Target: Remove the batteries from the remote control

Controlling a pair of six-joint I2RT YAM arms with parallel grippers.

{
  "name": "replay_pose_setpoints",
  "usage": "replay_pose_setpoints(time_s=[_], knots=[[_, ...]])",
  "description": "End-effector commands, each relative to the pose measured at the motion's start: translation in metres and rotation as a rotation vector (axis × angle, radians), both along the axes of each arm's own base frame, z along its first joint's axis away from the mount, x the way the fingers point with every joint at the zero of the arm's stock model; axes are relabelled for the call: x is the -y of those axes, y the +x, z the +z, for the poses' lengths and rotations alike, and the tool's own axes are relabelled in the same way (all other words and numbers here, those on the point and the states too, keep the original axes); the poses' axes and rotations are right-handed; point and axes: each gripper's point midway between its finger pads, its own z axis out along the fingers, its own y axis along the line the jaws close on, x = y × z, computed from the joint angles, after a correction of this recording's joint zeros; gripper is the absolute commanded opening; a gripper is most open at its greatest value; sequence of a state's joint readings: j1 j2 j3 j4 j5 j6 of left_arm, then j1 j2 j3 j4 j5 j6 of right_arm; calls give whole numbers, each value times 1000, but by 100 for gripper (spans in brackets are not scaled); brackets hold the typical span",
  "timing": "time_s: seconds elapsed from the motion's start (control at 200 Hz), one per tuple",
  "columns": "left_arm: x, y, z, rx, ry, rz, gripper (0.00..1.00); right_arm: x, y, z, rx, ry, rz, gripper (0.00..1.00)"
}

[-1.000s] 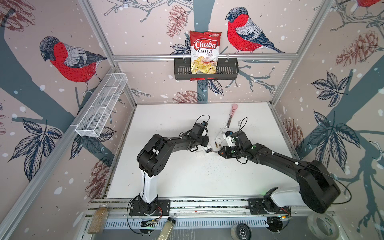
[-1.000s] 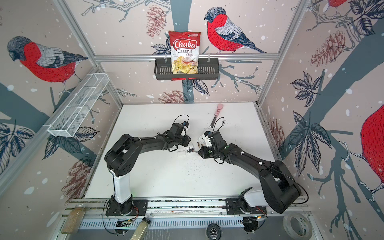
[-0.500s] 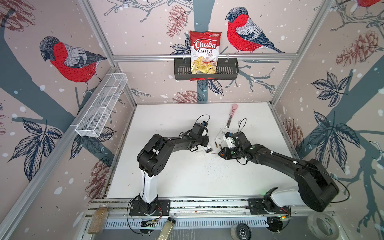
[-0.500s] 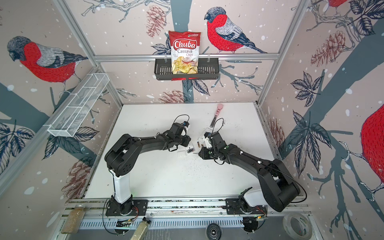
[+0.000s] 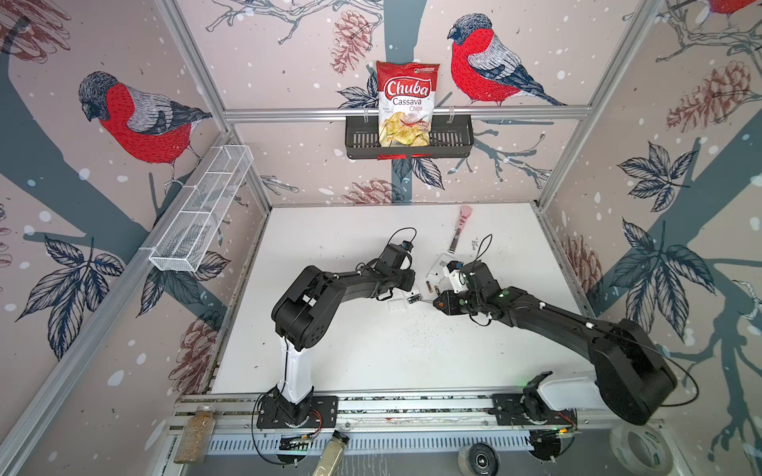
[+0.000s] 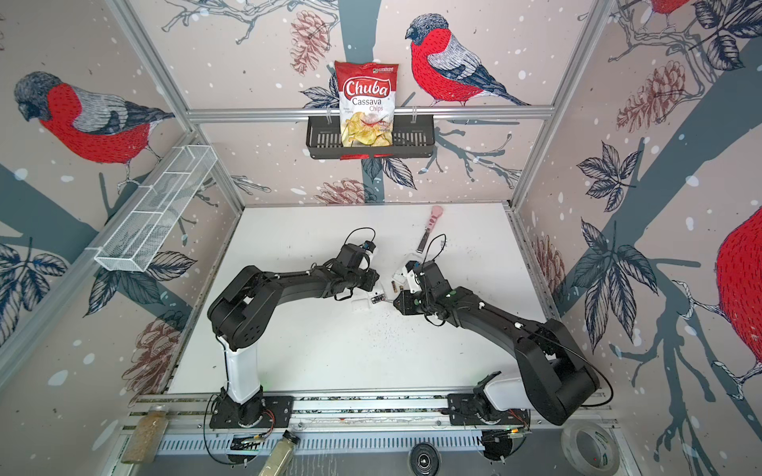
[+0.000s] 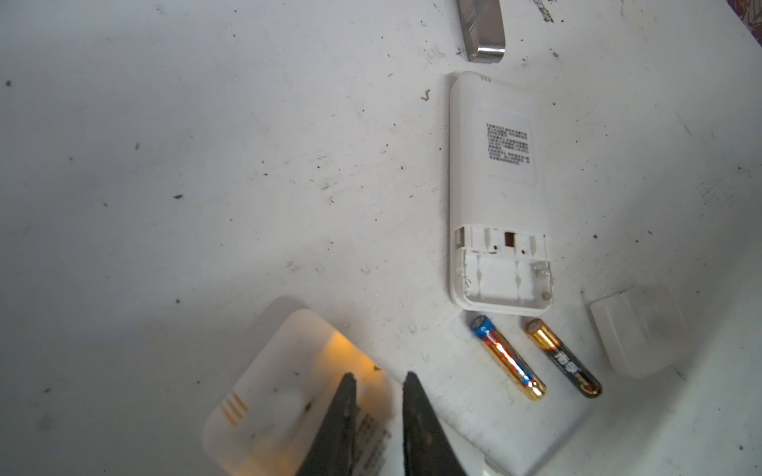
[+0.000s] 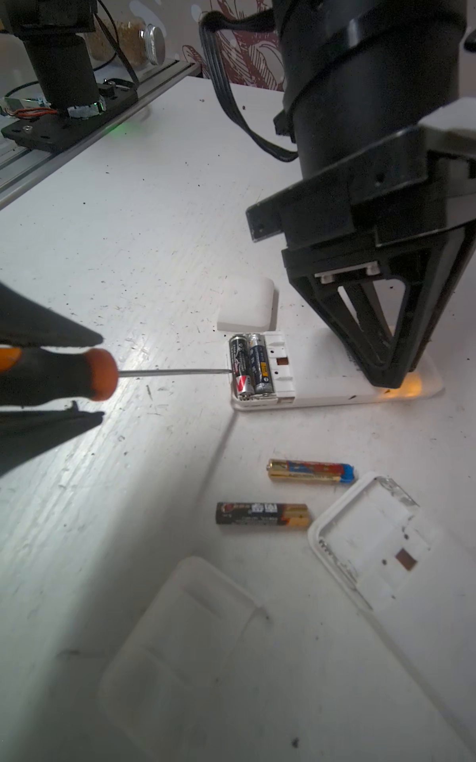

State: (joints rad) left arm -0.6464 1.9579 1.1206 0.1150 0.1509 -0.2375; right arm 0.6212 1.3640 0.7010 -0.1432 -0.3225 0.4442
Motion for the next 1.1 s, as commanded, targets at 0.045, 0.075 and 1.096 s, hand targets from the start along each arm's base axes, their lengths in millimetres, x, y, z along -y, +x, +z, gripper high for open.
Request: replay_pose_setpoints(time_s=[0.045, 0.075, 1.096], knots=[[-14, -23, -27, -120, 80, -3, 22, -2, 5, 3, 22, 9, -3, 0], [-14, -22, -26, -119, 78, -2, 22, -2, 6, 3, 23, 10, -4, 0], [-20, -20, -20, -99, 80, 34, 19, 7, 16, 21, 56, 125, -56, 0]])
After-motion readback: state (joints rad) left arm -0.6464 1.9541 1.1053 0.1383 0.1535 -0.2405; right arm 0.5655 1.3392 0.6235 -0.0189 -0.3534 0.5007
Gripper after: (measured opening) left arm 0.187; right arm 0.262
